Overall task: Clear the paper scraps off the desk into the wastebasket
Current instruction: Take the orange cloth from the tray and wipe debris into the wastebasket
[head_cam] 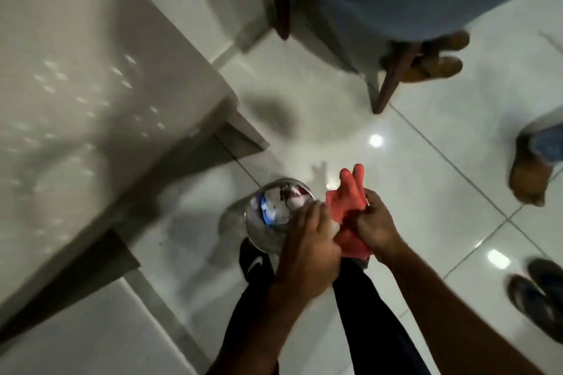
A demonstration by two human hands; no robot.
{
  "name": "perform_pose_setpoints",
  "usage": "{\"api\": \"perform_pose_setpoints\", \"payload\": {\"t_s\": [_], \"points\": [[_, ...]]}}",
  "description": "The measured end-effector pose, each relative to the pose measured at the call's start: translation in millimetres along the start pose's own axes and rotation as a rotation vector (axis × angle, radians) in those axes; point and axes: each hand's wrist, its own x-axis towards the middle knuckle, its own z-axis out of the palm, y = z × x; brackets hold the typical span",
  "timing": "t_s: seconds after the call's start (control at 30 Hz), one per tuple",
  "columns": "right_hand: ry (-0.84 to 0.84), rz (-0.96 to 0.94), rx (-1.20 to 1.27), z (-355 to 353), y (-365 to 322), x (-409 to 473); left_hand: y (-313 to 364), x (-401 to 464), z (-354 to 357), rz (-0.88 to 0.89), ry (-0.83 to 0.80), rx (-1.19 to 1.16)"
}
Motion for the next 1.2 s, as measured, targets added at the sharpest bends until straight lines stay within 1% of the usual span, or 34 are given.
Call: {"api": "perform_pose_setpoints", "payload": {"t_s": [0.07,0.1,0.13,0.17,0.23,0.27,0.3,0.33,0.37,0.47,0.53,0.6,0.73,0.83,0.9,0.93,1.0,1.07,1.13,1.2], "points": [[-0.011,0.045,-0.043,17,35,26,-52,-7,57,-0.267,-0.086,0.004],[-0.013,0.059,-0.058,26,50,37,-77,-10,83,-0.413,-0.1,-0.027],[-0.012,0.061,-0.051,36,64,47,-101,-12,105,-0.564,-0.093,-0.093],[-0.012,0.062,-0.037,45,73,56,-123,-12,123,-0.734,-0.069,-0.205],[-0.006,0.064,-0.06,63,81,68,-153,-7,145,-1.137,-0.06,-0.573],[-0.004,0.048,-0.07,71,85,73,-162,-2,155,-1.262,-0.09,-0.798],[-0.002,0.027,-0.074,78,88,77,-168,5,164,-1.302,-0.115,-1.024],[-0.009,0.007,-0.078,84,91,80,-170,13,169,-1.279,-0.124,-1.201],[-0.023,-0.004,-0.086,88,92,81,-171,20,170,-1.238,-0.105,-1.303],[-0.022,-0.038,-0.064,85,86,73,-160,32,153,-1.144,-0.016,-1.428],[0.019,-0.06,-0.033,72,71,59,-148,28,128,-1.07,0.009,-1.464],[0.011,-0.078,-0.01,55,53,35,-131,12,93,-1.041,0.006,-1.448],[-0.051,-0.141,0.012,13,4,-51,-91,-50,6,-1.119,0.043,-1.431],[-0.108,-0.248,0.004,-28,-60,-137,-57,-97,-63,-1.075,0.053,-1.485],[-0.12,-0.348,-0.001,-53,-106,-192,-37,-118,-100,-1.09,0.038,-1.534],[-0.113,-0.391,0.014,-64,-133,-218,-28,-130,-119,-1.119,0.059,-1.552],[-0.126,-0.448,0.075,-75,-187,-263,-14,-152,-147,-1.113,0.136,-1.616],[-0.19,-0.517,0.137,-73,-240,-292,-1,-169,-166,-1.108,0.193,-1.684],[-0.283,-0.607,0.15,-60,-289,-308,5,-178,-184,-1.144,0.28,-1.758],[-0.414,-0.607,0.22,-36,-326,-303,8,-185,-199,-1.203,0.343,-1.797]]}}
